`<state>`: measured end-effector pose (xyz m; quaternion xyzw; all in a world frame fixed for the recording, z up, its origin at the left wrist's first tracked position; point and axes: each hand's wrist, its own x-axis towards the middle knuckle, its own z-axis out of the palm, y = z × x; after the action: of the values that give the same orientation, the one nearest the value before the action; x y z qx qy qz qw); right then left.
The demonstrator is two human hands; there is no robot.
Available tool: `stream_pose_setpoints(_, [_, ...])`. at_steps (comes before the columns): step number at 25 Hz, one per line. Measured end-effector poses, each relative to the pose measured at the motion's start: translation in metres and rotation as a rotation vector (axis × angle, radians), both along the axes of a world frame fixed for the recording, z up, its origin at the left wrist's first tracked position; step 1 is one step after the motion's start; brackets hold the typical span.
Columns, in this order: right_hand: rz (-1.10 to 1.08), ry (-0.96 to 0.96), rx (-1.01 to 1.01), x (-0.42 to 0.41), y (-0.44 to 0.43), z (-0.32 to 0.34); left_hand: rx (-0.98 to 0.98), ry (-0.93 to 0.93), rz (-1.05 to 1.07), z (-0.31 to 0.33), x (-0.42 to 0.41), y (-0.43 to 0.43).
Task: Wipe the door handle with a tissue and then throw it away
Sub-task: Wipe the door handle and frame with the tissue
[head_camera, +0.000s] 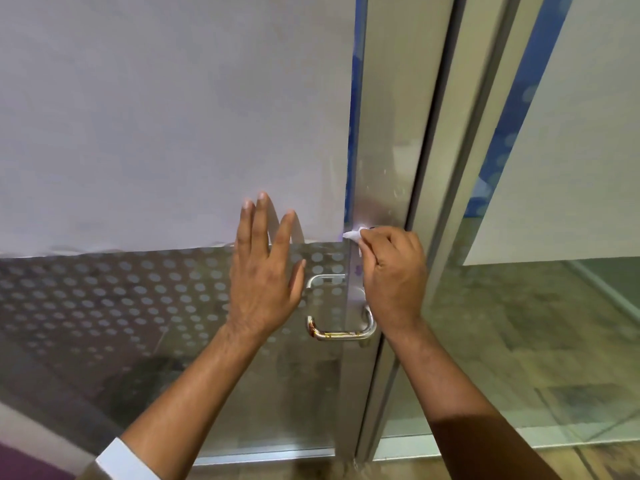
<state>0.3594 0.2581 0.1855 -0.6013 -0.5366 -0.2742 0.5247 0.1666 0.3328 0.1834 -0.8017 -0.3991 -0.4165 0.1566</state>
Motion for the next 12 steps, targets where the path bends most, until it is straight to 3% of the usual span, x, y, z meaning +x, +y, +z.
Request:
stream_pose_setpoints(7, [-0.295,-0.112,-0.146,0.001,0.003,-0.027,0.03,0.005,-0.016,-0.006,0.0,0.006])
stream_pose_setpoints(12, [-0.358,-0.089,-0.033,0.003,0.013,-0.006,0.016,0.0,-0.022,-0.002,-0.001,0.003])
